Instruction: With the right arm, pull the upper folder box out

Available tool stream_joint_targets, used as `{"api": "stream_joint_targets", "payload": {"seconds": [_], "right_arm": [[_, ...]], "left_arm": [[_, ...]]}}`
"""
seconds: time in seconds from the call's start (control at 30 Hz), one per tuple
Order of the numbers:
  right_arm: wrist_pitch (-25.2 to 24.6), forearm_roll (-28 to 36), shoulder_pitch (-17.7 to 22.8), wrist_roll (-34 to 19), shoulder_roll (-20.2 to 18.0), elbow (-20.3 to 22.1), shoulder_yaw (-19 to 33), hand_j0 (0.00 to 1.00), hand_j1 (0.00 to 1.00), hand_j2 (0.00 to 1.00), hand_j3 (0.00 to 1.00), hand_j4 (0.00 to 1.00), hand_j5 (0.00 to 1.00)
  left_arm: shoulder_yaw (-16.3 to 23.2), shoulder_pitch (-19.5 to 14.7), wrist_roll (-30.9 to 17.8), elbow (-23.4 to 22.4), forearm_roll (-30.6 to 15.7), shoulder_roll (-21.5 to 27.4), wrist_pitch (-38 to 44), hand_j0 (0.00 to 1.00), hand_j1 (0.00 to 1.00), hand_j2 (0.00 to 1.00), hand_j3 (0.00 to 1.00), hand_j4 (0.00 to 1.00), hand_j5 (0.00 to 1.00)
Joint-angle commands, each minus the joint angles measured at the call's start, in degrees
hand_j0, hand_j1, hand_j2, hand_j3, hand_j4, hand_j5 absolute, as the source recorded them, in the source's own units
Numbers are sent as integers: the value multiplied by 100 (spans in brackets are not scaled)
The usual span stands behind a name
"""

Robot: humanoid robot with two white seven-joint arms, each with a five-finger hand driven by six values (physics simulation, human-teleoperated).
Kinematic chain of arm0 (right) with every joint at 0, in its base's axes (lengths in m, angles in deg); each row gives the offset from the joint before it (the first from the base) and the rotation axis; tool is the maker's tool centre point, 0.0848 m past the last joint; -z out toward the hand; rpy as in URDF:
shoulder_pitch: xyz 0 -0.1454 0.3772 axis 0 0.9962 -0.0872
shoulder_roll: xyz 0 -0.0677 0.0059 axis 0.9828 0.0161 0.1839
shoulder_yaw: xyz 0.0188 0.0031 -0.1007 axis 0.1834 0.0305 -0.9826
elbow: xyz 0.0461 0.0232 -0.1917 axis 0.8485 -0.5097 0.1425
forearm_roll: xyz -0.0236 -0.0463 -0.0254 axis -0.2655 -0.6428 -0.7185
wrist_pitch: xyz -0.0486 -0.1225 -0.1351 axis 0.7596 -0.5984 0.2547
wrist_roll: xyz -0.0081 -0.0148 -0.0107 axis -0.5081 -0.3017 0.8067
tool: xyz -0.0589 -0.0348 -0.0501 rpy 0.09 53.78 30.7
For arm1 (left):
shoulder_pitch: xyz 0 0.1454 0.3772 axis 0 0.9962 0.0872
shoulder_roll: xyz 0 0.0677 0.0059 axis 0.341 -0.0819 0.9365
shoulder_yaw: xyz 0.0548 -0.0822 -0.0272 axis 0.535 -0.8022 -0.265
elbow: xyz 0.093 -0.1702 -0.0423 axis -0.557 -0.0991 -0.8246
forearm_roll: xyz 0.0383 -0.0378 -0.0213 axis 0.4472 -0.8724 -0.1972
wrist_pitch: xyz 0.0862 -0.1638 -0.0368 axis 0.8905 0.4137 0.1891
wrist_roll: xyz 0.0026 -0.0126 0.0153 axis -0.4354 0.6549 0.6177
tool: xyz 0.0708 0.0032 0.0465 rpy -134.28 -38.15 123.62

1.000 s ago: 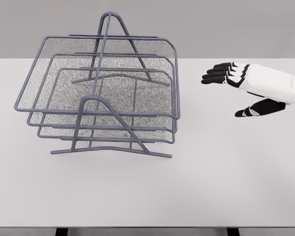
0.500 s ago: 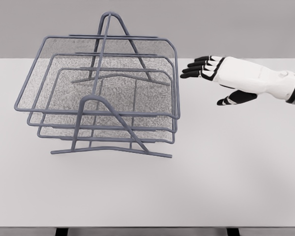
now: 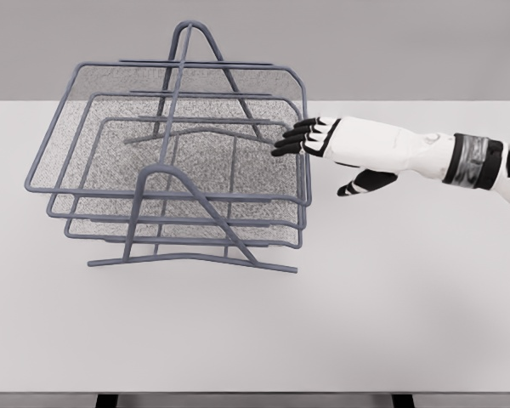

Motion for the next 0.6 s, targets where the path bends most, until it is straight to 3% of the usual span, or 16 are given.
{"api": "stream_joint_targets", "payload": {"seconds": [0.0,0.57], "right_arm": [[-18,-13,0,3,33,-180,-72,100,100,100,100,100,100],[-18,-250,237,3,-134,-251,-81,100,100,100,100,100,100]], "left_arm": [[-1,0,-1,2,-2,0,1,100,100,100,100,100,100],[-1,0,-1,2,-2,0,1,100,100,100,100,100,100]]}}
